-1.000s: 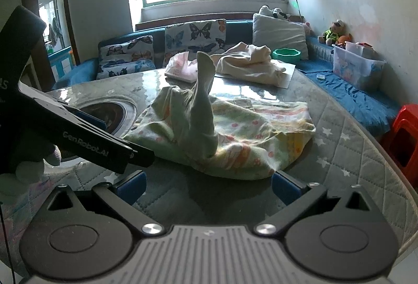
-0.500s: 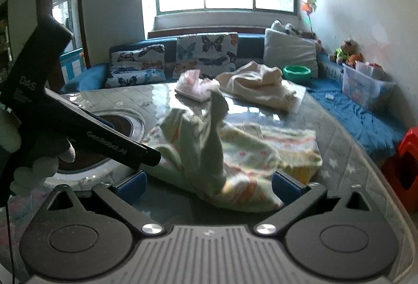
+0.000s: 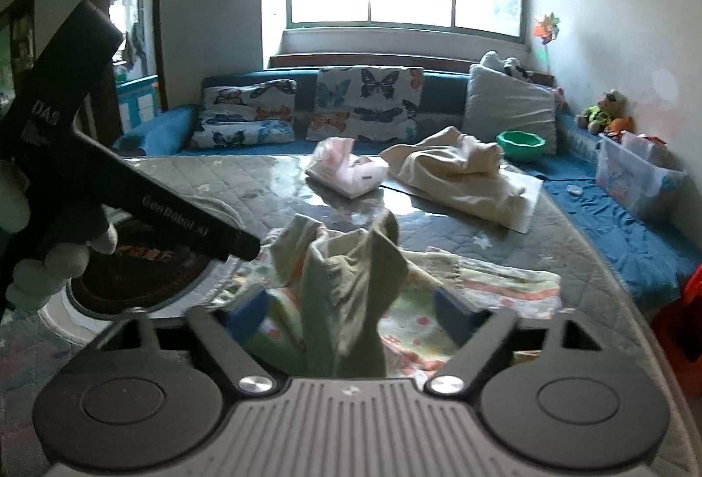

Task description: Fold clothes

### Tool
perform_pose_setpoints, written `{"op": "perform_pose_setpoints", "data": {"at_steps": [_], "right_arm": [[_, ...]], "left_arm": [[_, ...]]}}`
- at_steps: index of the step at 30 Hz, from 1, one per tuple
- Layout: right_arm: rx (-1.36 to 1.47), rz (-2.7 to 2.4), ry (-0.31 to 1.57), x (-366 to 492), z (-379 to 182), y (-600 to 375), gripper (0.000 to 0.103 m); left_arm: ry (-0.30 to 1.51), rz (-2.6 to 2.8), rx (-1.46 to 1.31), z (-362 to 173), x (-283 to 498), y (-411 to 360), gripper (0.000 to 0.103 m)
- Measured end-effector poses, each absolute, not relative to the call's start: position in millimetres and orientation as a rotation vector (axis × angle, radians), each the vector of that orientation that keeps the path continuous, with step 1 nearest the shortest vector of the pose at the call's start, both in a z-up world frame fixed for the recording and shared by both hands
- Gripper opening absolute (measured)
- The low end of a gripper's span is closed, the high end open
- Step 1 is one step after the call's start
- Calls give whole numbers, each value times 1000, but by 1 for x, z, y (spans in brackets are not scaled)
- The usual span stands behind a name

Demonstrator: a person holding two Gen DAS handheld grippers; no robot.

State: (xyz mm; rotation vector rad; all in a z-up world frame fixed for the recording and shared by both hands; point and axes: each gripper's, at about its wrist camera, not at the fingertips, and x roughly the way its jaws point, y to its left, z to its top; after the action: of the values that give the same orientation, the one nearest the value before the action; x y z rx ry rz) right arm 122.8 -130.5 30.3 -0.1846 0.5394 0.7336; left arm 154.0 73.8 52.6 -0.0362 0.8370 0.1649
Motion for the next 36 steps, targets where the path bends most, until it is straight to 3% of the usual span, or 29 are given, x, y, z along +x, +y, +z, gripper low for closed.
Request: {"op": "perform_pose_setpoints", "data": {"at_steps": [3, 6, 10, 19, 22, 25, 28, 30, 32, 35, 36], "right_arm": [[-173, 779, 563, 122, 26, -127, 35], [-190, 855, 564, 112, 24, -124, 15], [-272, 969, 560, 86, 18, -118, 11], [-350, 1067, 627, 52, 1, -122, 9], [-354, 1086, 654, 47, -3, -126, 9], [-355, 1109, 669, 35, -3, -131, 9], [-349, 1122, 679, 32, 1, -136, 10], [-339, 1127, 685, 33, 5, -139, 13], [-315, 1129, 681, 35, 11, -143, 18], [-263, 1151, 673, 37, 24, -152, 40], [-248, 1154, 662, 39, 29, -156, 52]], "left_arm": [[833, 174, -51, 54, 158, 78, 101], [830, 183, -67, 56, 161, 82, 100], [827, 191, -82, 57, 167, 86, 100], [869, 205, -92, 37, 185, 86, 100], [890, 171, -91, 27, 188, 81, 96], [918, 133, -82, 16, 189, 75, 83], [953, 99, -84, 6, 187, 74, 56], [973, 76, -115, 2, 184, 77, 29], [974, 59, -139, 0, 179, 81, 21], [961, 44, -157, 3, 170, 85, 16], [956, 41, -165, 4, 166, 86, 15]]}}
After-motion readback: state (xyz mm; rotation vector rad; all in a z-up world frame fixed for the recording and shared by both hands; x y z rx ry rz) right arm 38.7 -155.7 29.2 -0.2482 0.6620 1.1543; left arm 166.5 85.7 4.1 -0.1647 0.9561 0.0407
